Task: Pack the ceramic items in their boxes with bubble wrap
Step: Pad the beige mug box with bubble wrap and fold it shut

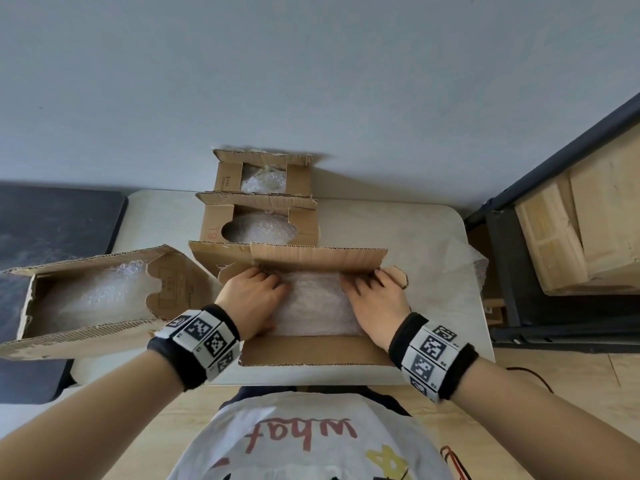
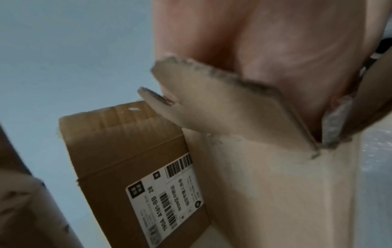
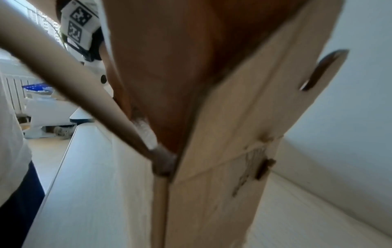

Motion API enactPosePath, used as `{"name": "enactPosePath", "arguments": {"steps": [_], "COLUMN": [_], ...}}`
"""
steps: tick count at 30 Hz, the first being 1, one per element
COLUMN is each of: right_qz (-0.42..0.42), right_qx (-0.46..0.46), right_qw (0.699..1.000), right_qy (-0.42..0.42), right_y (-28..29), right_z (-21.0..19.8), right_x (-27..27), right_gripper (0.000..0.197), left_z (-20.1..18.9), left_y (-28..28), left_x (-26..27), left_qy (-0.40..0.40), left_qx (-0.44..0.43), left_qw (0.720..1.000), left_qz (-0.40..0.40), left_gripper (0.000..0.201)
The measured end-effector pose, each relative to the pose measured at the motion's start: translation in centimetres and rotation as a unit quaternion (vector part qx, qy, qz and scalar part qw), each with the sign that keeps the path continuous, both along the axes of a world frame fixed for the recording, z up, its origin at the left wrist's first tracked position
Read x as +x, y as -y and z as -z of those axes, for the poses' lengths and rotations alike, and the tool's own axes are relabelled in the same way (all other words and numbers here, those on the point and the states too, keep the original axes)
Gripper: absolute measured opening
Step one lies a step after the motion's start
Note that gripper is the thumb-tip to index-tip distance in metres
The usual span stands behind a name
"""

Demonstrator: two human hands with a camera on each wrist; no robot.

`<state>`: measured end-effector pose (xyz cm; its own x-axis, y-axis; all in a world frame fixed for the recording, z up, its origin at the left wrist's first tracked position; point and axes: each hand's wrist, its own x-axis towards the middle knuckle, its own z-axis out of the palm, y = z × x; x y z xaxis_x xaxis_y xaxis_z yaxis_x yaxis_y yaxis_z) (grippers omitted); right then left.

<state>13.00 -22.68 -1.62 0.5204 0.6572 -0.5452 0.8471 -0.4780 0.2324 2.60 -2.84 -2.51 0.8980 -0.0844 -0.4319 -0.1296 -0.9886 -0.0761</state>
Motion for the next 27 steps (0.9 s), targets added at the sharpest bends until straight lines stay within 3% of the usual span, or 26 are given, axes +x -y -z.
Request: {"name": "enactPosePath", "arguments": {"steps": [3,6,9,11,13,15,17,19,21,23,25,27], "right_qz": [0.001,0.014,0.014,-0.044,-0.106,-0.109,-0.091,-0.092,-0.110,-0.085,0.003,0.137], "right_qx": [-0.050,-0.042,0.068,0.155,0.199,0.130,0.020,0.009,0.107,0.294,0.458,0.501], "right_qw": [0.999,0.999,0.997,0.986,0.974,0.985,0.994,0.994,0.987,0.951,0.889,0.855], "right_qy": [0.013,-0.001,-0.027,-0.035,-0.009,-0.017,-0.060,-0.058,-0.054,-0.044,-0.007,0.005], "right_y": [-0.4,-0.3,1.3,2.8,4.1,4.5,4.6,4.8,5.1,6.3,8.3,10.5], "right_z": [0.4,-0.4,-2.5,-3.6,-4.1,-4.6,-3.9,-3.5,-4.0,-4.7,-4.3,-3.0], "right_x": [0.1,-0.1,-0.3,-0.8,-1.2,-1.8,-2.2,-2.4,-2.3,-1.4,0.0,1.6], "right_gripper": [0.055,0.057,0.056,0.042,0.023,0.017,0.034,0.044,0.052,0.048,0.041,0.033], "left_z": [0.3,-0.4,-2.4,-3.6,-3.6,-3.3,-3.3,-2.5,-3.0,-3.3,-3.1,-2.8], "left_y": [0.2,0.0,-0.7,-1.1,-1.3,-1.3,-1.0,-1.1,-0.9,-1.1,-1.1,-0.8], "left_x": [0.7,1.0,-0.1,-1.5,-2.9,-3.6,-3.4,-3.0,-2.7,-3.0,-3.9,-5.0], "left_qy": [-0.019,-0.041,-0.003,0.065,0.105,0.067,-0.006,-0.044,0.002,0.072,0.127,0.145], "left_qx": [0.033,0.039,0.007,-0.012,-0.003,0.006,0.007,0.018,0.004,-0.040,-0.075,-0.106], "left_qw": [0.999,0.998,0.999,0.994,0.987,0.987,0.990,0.991,0.990,0.990,0.986,0.983], "left_qz": [0.019,0.034,0.054,0.088,0.123,0.145,0.141,0.122,0.139,0.118,0.077,0.030], "left_gripper": [0.049,0.052,0.040,0.018,0.012,0.012,0.012,0.023,0.015,0.015,0.011,0.036]}}
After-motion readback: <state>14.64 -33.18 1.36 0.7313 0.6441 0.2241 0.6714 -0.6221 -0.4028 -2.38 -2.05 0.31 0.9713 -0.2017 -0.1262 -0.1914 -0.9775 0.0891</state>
